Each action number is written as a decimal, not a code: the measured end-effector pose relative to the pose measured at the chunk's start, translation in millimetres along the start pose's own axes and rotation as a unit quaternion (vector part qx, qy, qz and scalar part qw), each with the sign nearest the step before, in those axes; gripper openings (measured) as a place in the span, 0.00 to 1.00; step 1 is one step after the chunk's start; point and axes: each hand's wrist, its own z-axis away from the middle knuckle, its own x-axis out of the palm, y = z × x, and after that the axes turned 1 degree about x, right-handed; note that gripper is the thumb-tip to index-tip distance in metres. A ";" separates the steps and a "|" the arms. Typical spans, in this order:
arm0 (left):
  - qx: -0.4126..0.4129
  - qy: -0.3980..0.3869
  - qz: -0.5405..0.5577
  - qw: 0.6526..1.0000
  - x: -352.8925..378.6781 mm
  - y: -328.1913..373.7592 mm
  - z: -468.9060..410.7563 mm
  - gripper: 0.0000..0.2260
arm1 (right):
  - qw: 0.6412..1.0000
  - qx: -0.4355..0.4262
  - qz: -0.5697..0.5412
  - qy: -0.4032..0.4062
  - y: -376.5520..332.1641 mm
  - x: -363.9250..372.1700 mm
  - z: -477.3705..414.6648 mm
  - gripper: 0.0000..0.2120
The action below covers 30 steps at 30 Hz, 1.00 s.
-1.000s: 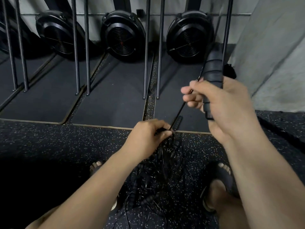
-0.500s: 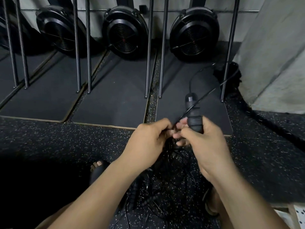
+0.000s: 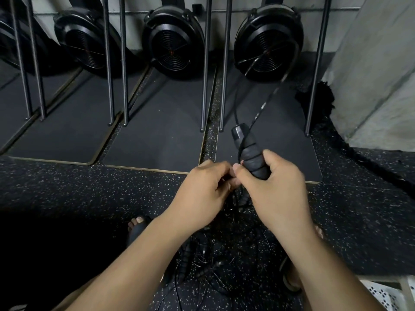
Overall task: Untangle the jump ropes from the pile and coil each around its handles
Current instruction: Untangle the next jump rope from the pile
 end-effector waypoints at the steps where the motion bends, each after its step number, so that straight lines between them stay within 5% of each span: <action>1: 0.001 0.000 -0.003 1.000 1.8 -0.2 -0.8 0.03 | 1.000 0.013 -0.020 -0.001 -1.3 0.1 -1.0 0.17; 7: 0.026 -0.030 -0.022 0.999 12.8 -9.7 -5.3 0.15 | 0.974 0.105 -0.192 -0.052 -7.4 5.0 -1.9 0.12; 11: 0.023 -0.006 -0.018 1.000 11.6 -16.1 -5.3 0.05 | 0.961 0.105 -0.251 -0.047 -13.7 2.2 -0.4 0.09; 18: -0.092 -0.133 -0.090 0.983 7.4 -23.7 -3.6 0.04 | 0.918 0.074 -0.390 0.016 -39.7 -31.8 -13.1 0.11; 23: -0.097 -0.118 -0.098 0.983 4.3 -25.3 -5.7 0.08 | 0.867 0.111 -0.485 0.032 -38.1 -57.3 -26.1 0.10; 27: -0.076 -0.090 -0.115 0.986 6.3 -26.6 -3.7 0.11 | 0.873 0.159 -0.461 0.005 -22.4 -51.4 -27.1 0.05; 30: -0.070 -0.058 -0.069 0.994 4.3 -23.2 -4.0 0.10 | 0.898 0.184 -0.395 -0.059 -5.5 -22.9 -15.2 0.11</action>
